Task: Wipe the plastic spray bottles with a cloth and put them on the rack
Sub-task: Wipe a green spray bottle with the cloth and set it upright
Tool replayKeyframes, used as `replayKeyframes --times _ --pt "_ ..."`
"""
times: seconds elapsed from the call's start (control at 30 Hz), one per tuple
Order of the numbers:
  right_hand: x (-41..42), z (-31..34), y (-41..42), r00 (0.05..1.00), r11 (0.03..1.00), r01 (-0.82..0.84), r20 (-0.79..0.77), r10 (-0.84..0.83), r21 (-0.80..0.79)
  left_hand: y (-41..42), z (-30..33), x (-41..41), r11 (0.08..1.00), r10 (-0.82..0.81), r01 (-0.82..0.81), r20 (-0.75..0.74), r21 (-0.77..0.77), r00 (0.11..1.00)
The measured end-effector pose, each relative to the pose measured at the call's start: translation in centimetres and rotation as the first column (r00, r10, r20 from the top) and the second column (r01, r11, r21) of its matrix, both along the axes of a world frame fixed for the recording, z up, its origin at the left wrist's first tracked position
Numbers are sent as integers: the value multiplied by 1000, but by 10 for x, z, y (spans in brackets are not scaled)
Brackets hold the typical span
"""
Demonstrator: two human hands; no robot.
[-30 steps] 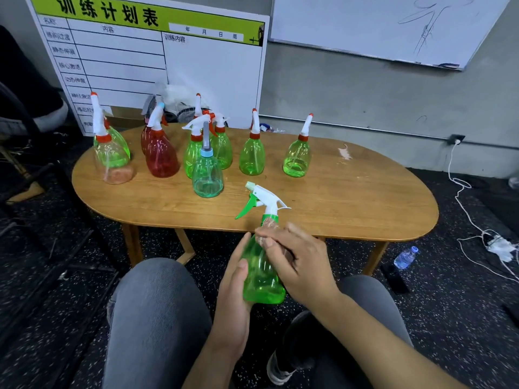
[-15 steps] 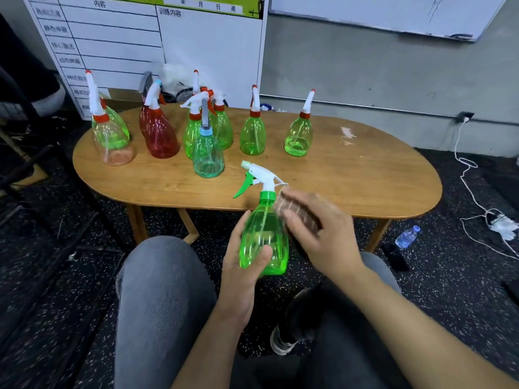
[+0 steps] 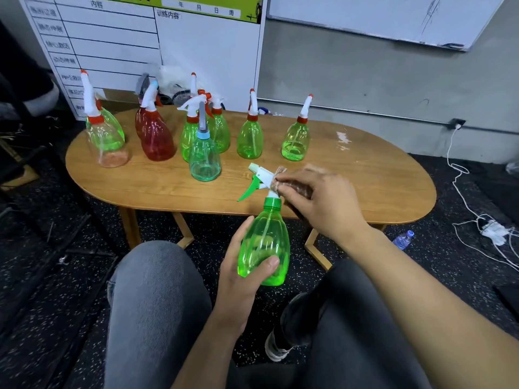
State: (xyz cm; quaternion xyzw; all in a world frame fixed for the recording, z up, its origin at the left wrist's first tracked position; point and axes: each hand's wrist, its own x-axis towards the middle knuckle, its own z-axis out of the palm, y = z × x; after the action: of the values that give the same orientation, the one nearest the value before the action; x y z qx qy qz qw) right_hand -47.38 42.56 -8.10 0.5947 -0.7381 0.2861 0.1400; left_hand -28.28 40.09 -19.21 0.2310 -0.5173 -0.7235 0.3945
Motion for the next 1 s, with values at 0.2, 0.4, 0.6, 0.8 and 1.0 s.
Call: replayKeyframes --times 0.2,0.4,0.6,0.8,1.0 --pt "5 3 -1 995 991 -99 1 100 91 0 2 1 1000 -10 10 1 -4 1000" --pt "7 5 -4 995 990 -98 1 99 100 0 4 2 1000 -7 7 5 -2 1000" --pt "6 9 -9 1000 1000 10 10 -10 3 1 5 2 1000 -9 10 21 -25 1000" --pt "13 16 -14 1000 999 23 8 -22 -47 1 6 4 998 -33 35 39 -43 999" --pt "23 13 -15 999 999 -32 -25 31 -27 2 6 5 998 -38 40 54 -46 998"
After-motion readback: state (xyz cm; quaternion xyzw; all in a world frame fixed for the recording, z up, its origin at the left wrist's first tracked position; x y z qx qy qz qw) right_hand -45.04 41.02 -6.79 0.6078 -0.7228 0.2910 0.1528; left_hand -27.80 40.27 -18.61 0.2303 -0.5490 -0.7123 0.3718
